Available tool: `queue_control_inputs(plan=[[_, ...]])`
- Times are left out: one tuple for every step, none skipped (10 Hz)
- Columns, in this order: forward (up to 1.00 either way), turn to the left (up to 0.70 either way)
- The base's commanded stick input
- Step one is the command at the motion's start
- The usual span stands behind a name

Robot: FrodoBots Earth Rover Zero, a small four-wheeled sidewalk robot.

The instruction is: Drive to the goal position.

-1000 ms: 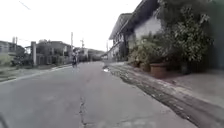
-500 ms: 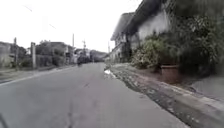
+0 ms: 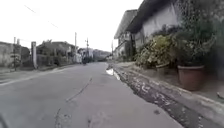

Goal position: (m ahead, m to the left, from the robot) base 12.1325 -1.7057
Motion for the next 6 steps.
queue_control_inputs(plan=[[1.00, 0.00], [1.00, 0.00], [1.00, 0.00], [1.00, 0.00], [1.00, 0.00], [1.00, 0.00]])
